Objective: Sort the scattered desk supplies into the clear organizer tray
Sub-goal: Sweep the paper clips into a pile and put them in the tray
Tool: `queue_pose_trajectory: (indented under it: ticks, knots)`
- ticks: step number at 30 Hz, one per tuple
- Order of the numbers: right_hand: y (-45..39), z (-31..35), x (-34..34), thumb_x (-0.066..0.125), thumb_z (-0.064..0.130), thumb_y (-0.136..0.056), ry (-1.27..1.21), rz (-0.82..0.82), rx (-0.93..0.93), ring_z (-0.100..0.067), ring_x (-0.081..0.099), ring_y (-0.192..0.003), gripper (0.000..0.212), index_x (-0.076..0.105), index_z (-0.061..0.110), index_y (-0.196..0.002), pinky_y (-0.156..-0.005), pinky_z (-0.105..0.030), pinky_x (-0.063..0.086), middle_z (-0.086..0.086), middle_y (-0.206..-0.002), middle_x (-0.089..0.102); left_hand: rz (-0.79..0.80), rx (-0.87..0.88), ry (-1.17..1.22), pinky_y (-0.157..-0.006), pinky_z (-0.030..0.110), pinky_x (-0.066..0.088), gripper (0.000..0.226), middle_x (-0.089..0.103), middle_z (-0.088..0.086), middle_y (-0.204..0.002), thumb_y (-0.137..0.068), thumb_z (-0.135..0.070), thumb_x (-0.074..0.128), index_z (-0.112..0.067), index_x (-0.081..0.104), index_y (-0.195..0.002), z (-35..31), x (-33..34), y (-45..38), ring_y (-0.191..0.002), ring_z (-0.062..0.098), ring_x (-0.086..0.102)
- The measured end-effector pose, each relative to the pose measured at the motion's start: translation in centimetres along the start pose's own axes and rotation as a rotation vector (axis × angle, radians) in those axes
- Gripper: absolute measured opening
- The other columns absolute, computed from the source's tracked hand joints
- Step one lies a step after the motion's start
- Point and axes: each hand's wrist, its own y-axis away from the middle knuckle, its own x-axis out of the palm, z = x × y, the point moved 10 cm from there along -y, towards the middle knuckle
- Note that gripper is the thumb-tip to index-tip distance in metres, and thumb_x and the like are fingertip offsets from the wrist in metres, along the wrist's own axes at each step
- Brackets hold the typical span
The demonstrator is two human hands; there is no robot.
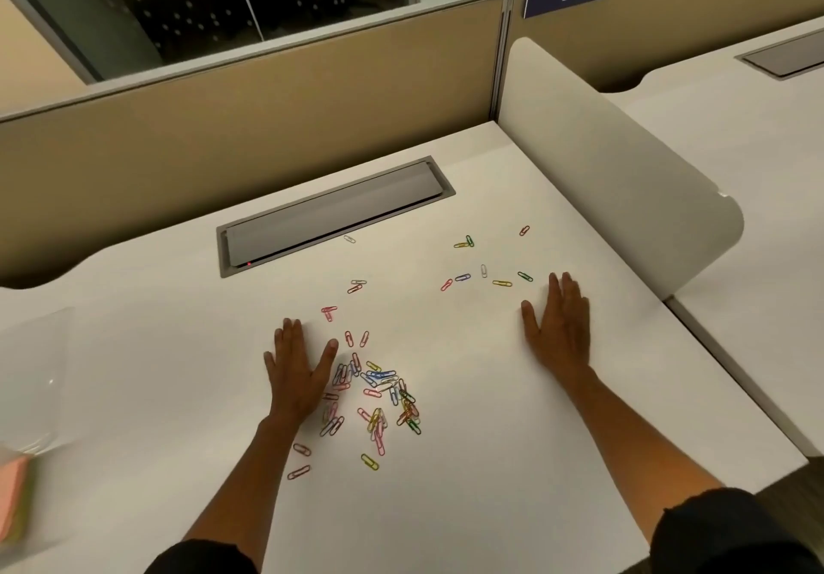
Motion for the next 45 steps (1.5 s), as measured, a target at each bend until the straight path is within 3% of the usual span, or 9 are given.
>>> queue_pose_trajectory:
  ticks: [4,9,15,21,26,34,38,45]
  knots:
    - [-1.6,0.3,1.1,0.028,0.063,-0.091,0.149,0.05,0.028,-0.029,0.009,-0.146,0.082,0.014,0.008,-0.15,-0.119,-0.046,0.007,-0.015,-0.158,0.013,0.032,0.007,-0.059,-0.115,0.047,-0.009,0.095,-0.007,-0.001,-0.16,-0.078,-0.073,0.024,-0.018,-0.004,-0.151,-1.6,0.9,-2.4,-0.146,0.018,-0.01]
    - [-4.1,3.9,2.9,0.021,0.068,-0.088,0.113,0.086,-0.058,-0.028,0.009,-0.146,0.087,0.012,0.007,-0.15,-0.12,-0.044,0.009,-0.015,-0.158,0.014,0.061,0.049,-0.057,-0.114,0.047,-0.011,0.096,-0.008,-0.001,-0.159,-0.077,-0.074,0.023,-0.018,-0.004,-0.151,-4.5,2.0,-5.6,-0.146,0.017,-0.011]
    - [-3.6,10.8,6.1,0.027,0.052,-0.095,0.112,0.172,-0.366,-0.026,0.012,-0.146,0.071,0.017,0.008,-0.15,-0.12,-0.042,0.013,-0.011,-0.158,0.016,0.108,0.182,-0.059,-0.115,0.043,-0.011,0.088,-0.006,-0.004,-0.159,-0.083,-0.07,0.022,-0.019,0.001,-0.151,-8.3,3.9,-8.3,-0.146,0.013,-0.011]
    - [-0.8,16.5,7.8,0.02,0.039,-0.096,0.019,0.268,-0.527,-0.023,0.016,-0.146,0.061,0.025,0.008,-0.148,-0.119,-0.042,0.015,-0.008,-0.157,0.022,0.168,0.384,-0.135,-0.117,0.04,-0.008,0.08,-0.01,-0.008,-0.158,-0.086,-0.067,0.012,-0.021,0.004,-0.151,-11.1,6.3,-7.3,-0.144,0.01,-0.014]
    - [4.5,20.9,8.1,0.026,0.028,-0.098,-0.073,0.288,-0.672,-0.023,0.025,-0.143,0.053,0.033,0.006,-0.145,-0.118,-0.04,0.019,-0.009,-0.152,0.033,0.197,0.464,-0.106,-0.118,0.035,-0.006,0.071,-0.006,-0.007,-0.158,-0.091,-0.058,0.009,-0.021,0.005,-0.151,-11.6,6.4,-3.9,-0.145,0.007,-0.011]
    - [10.4,22.8,7.8,0.019,0.031,-0.095,-0.264,0.39,-0.668,-0.017,0.022,-0.144,0.058,0.029,0.007,-0.147,-0.12,-0.035,0.014,-0.007,-0.154,0.03,0.228,0.357,0.17,-0.12,0.03,0.007,0.058,0.016,-0.009,-0.157,-0.096,-0.049,0.023,-0.026,0.019,-0.15,-8.8,4.5,1.9,-0.143,-0.003,0.008]
    - [12.7,22.8,7.3,0.021,0.03,-0.094,-0.319,0.416,-0.683,-0.018,0.027,-0.142,0.057,0.036,0.006,-0.144,-0.119,-0.033,0.017,-0.007,-0.151,0.035,0.212,0.321,0.214,-0.118,0.025,0.015,0.052,0.029,-0.011,-0.152,-0.097,-0.046,0.025,-0.027,0.029,-0.145,-7.4,2.9,3.8,-0.14,-0.005,0.018]
    - [16.2,22.8,7.2,0.026,0.025,-0.094,-0.37,0.444,-0.734,-0.013,0.027,-0.142,0.053,0.038,0.011,-0.144,-0.118,-0.029,0.018,-0.001,-0.152,0.035,0.147,0.28,0.262,-0.115,0.031,0.028,0.05,0.046,-0.012,-0.141,-0.097,-0.046,0.028,-0.024,0.047,-0.138,-4.8,1.3,6.4,-0.134,-0.003,0.034]
